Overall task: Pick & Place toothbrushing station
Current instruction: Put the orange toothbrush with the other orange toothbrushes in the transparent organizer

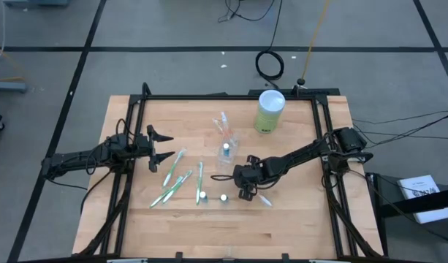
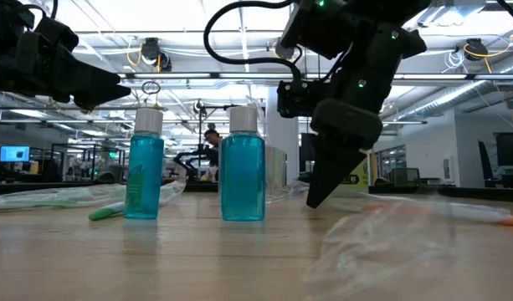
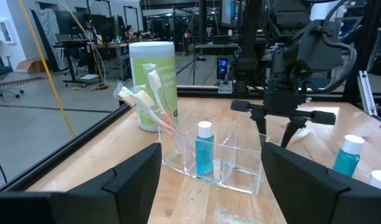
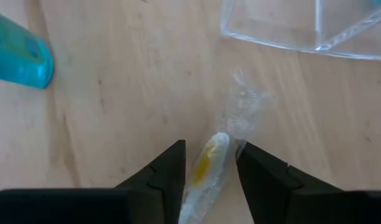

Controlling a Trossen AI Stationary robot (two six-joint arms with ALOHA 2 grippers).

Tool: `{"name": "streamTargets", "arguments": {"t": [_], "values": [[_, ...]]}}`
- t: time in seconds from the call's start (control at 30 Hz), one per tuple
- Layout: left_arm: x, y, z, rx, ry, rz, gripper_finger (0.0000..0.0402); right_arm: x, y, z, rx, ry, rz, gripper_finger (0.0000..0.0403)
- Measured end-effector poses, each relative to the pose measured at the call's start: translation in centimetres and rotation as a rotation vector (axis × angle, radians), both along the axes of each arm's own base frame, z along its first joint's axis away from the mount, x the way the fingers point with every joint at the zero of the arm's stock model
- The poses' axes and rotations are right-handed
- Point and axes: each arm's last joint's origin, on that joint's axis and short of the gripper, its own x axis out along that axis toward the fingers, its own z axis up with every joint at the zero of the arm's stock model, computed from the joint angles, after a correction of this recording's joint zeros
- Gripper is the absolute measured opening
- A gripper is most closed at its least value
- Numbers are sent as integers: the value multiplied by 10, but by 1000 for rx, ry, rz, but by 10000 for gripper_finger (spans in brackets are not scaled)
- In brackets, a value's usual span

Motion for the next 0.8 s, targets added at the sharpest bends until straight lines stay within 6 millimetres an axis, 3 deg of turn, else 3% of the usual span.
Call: {"name": "streamTargets", "arguments": {"t": [0.43,0.63,0.8], "values": [[0,0,0,0,0,0,285,-1,-6,6,-21,1,43,33],[0,0,0,0,0,0,285,-7,-13,32,-26,-47,49,23],[0,0,0,0,0,0,285,-16,-19,70,-48,-171,67,25]]}}
